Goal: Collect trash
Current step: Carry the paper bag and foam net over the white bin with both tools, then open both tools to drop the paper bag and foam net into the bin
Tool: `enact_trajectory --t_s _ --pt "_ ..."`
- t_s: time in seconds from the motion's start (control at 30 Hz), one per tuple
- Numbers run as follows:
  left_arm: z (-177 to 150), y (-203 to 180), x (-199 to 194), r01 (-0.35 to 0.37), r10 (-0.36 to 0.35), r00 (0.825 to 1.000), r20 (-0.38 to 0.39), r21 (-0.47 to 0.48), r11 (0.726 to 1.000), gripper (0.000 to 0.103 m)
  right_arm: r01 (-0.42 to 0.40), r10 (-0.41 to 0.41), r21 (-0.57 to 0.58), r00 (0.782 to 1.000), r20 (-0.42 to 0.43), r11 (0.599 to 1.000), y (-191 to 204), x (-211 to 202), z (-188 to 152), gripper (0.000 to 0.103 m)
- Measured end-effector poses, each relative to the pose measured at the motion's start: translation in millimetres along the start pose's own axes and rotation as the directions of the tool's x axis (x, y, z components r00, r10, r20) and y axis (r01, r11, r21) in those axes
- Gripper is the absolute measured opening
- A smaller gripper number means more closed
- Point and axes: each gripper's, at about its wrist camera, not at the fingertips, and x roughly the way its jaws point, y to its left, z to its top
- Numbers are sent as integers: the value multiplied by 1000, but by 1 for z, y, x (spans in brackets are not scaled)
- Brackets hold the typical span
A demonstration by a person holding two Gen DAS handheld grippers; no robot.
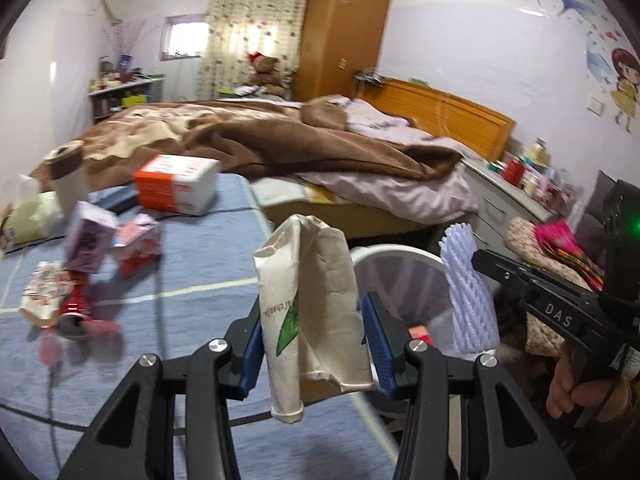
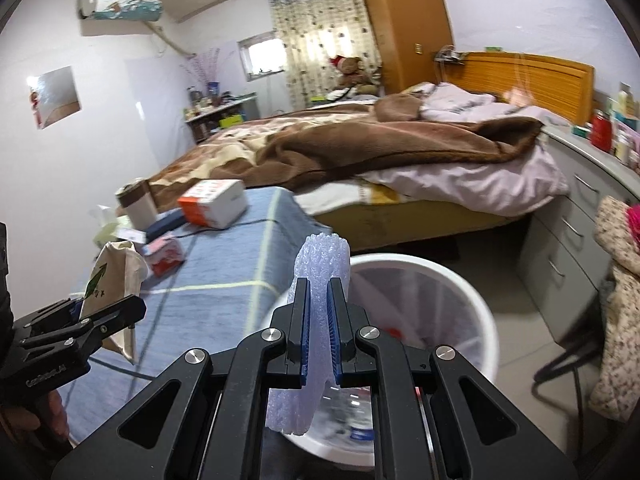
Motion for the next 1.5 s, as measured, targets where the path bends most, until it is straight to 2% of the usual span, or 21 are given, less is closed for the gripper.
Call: enact_trajectory --t_s 0.4,0.6,0.83,0.87,0.9,0.97,1.0,1.1,1.13,1.17,1.23,1.5 --pt "-5 -57 55 96 -88 992 -93 78 992 49 89 -86 47 995 -54 995 -51 10 -13 9" --pt "-8 -70 71 99 -88 990 -107 101 990 50 158 -158 -6 984 -78 987 -59 22 -18 9" --pt "-7 -71 83 94 -81 989 -125 101 990 53 155 -152 15 981 -121 988 -71 33 -20 9" --pt "-8 -70 84 99 -87 989 -122 98 990 57 149 -146 15 982 -122 989 -72 33 -20 9" --pt "-8 -70 84 103 -92 989 -119 95 990 66 145 -142 14 983 -119 989 -71 32 -20 9" --pt "-8 -70 81 107 -98 990 -99 96 990 74 151 -149 10 982 -117 988 -72 31 -20 10" --pt "-7 -69 79 107 -98 991 -92 94 990 75 160 -158 11 981 -113 987 -72 32 -20 10" --pt "-5 -65 78 122 -115 989 -94 72 990 78 175 -173 7 979 -108 985 -73 28 -20 15" --pt "-5 -64 77 122 -116 989 -93 64 990 78 178 -176 10 979 -106 984 -73 29 -20 22" --pt "-5 -63 76 119 -113 989 -91 60 991 79 181 -179 13 978 -105 983 -73 31 -19 34" --pt "-5 -60 74 114 -108 990 -90 57 992 79 176 -173 25 979 -104 984 -73 29 -19 49" --pt "-6 -46 57 90 -87 994 -67 40 995 79 161 -156 50 984 -90 986 -67 22 -18 49"
